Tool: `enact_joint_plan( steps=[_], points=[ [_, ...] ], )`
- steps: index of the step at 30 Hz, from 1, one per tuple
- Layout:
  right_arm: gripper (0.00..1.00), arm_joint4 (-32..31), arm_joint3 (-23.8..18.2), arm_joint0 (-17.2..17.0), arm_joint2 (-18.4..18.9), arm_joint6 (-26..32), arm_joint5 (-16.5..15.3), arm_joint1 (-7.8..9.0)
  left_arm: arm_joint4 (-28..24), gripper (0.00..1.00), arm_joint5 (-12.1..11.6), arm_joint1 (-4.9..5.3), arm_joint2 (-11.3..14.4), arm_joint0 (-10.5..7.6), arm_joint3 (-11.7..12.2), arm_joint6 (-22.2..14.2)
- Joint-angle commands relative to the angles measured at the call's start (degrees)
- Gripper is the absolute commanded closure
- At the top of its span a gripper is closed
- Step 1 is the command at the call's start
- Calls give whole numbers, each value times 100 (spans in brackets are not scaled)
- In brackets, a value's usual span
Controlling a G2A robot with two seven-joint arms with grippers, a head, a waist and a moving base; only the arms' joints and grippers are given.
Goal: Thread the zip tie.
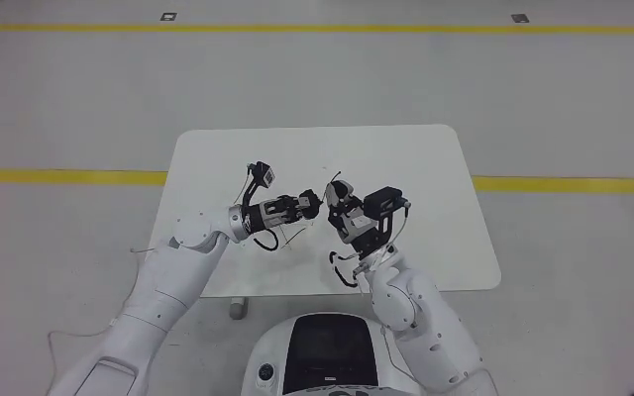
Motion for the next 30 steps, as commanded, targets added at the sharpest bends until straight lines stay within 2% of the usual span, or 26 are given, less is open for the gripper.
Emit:
enact_joint_plan(
  steps=[1, 30],
  points=[
    [100, 5, 8, 10, -6, 17, 9, 5, 0, 100, 0, 0, 0, 0, 0, 0],
    [100, 90, 0, 21, -38, 22, 6, 97, 0, 100, 0, 0, 0, 0, 0, 0]
  ],
)
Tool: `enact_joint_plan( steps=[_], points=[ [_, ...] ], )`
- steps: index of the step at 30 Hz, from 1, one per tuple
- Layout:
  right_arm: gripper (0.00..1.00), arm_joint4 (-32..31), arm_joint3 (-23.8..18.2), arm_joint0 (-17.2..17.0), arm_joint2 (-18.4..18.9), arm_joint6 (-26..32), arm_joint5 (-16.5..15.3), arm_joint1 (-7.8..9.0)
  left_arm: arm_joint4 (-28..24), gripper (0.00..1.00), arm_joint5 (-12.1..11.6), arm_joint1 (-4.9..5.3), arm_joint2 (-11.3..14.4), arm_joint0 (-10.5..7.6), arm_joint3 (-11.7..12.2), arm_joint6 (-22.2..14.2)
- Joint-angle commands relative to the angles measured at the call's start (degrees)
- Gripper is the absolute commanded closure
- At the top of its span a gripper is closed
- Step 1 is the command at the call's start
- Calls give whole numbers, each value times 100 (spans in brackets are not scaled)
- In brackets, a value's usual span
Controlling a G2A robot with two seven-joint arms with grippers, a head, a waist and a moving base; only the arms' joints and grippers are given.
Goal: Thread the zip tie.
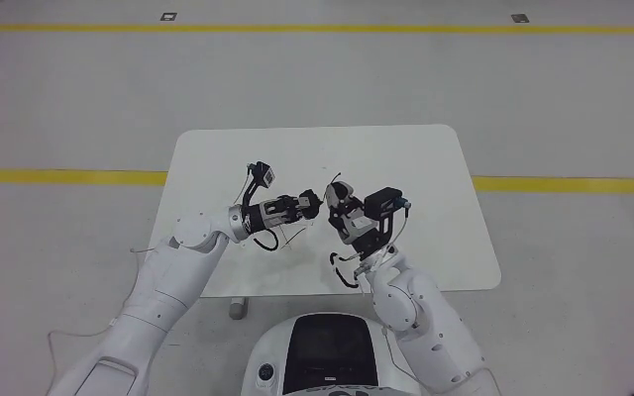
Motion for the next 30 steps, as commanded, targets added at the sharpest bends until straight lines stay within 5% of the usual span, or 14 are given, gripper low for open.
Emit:
enact_joint_plan(
  steps=[1, 30],
  points=[
    [100, 2, 4, 7, -6, 9, 9, 4, 0, 100, 0, 0, 0, 0, 0, 0],
    [100, 43, 223, 87, -138, 61, 162, 58, 0, 100, 0, 0, 0, 0, 0, 0]
  ],
)
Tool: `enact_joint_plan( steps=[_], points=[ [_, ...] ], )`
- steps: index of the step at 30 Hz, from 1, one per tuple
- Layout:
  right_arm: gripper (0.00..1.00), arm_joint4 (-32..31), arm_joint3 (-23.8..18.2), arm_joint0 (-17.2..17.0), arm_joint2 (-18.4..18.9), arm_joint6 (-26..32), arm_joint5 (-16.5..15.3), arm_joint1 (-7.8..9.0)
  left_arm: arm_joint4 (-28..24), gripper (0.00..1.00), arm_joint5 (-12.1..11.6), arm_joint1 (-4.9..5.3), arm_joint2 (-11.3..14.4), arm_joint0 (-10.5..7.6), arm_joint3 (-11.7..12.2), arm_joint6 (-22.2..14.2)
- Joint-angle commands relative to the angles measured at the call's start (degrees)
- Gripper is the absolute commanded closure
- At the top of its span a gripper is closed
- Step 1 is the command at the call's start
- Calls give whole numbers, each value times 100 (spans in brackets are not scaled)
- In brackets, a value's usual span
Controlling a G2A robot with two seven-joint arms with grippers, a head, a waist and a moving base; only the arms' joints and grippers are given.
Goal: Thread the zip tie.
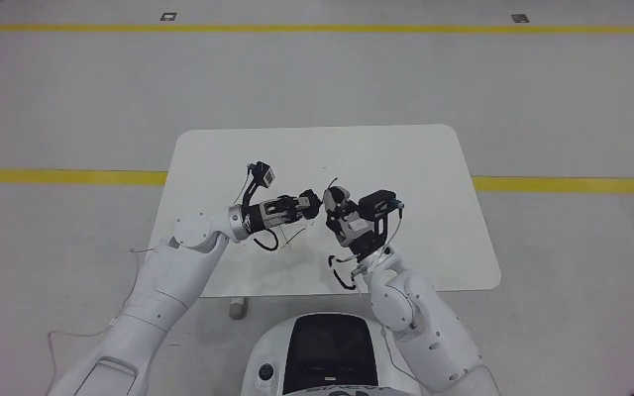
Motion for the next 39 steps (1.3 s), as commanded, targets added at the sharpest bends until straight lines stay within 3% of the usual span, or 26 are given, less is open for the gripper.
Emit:
enact_joint_plan(
  steps=[1, 32, 33, 34, 35, 39],
  points=[
    [100, -36, 29, 18, -22, -16, 30, 1, 0, 100, 0, 0, 0, 0, 0, 0],
    [100, -31, 75, -45, -81, -175, 76, 59, 0, 100, 0, 0, 0, 0, 0, 0],
    [85, -29, 77, -41, -81, -176, 81, 60, 0, 100, 0, 0, 0, 0, 0, 0],
    [54, -51, 76, -35, -76, -173, 86, 64, 0, 100, 0, 0, 0, 0, 0, 0],
    [0, -74, 62, -38, -63, -174, 78, 70, 0, 100, 0, 0, 0, 0, 0, 0],
    [0, -266, -49, -117, 42, -208, -29, 114, 0, 100, 0, 0, 0, 0, 0, 0]
  ],
)
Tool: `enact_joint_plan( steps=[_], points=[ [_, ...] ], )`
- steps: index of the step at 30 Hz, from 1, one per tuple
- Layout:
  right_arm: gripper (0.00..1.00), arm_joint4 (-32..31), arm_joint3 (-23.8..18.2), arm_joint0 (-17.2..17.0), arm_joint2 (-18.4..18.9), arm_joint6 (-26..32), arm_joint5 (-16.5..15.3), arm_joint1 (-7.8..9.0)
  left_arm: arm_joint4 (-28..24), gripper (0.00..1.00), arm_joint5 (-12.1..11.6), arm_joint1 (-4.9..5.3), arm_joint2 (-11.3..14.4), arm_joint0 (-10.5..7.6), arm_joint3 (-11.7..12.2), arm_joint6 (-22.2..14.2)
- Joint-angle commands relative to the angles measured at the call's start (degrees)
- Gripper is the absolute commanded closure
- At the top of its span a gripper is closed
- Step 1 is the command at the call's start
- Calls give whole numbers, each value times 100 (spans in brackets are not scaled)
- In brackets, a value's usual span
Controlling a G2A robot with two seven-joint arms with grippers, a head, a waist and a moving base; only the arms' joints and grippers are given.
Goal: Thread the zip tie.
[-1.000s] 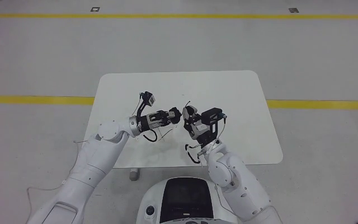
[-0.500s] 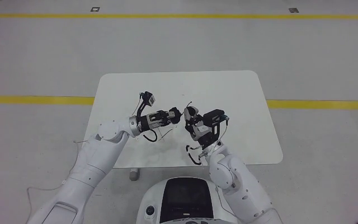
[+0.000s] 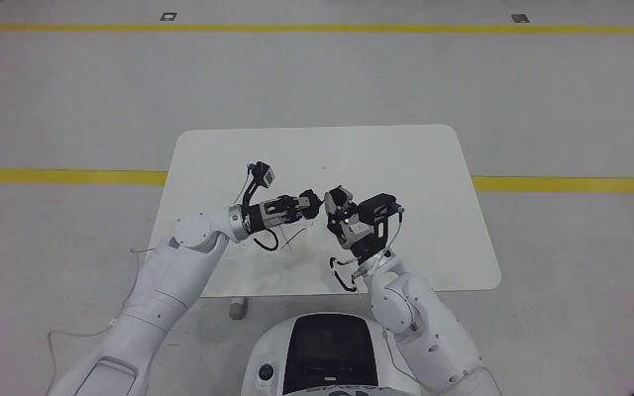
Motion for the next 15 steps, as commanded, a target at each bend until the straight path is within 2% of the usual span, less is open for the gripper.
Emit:
enact_joint_plan(
  steps=[1, 4, 12, 13, 15],
  points=[
    [0, -107, -72, -64, 72, -23, -87, 29, 0, 100, 0, 0, 0, 0, 0, 0],
    [0, -238, -201, -198, 207, -45, -331, 84, 0, 100, 0, 0, 0, 0, 0, 0],
    [0, -251, -217, -215, 224, -42, -352, 90, 0, 100, 0, 0, 0, 0, 0, 0],
    [0, -312, -213, -203, 242, -57, -305, 93, -29, 100, 43, -3, 12, 21, -4, 53],
    [0, -918, -218, -155, 273, -224, -213, 121, -221, 100, 125, -9, 6, 52, -12, 117]
  ],
)
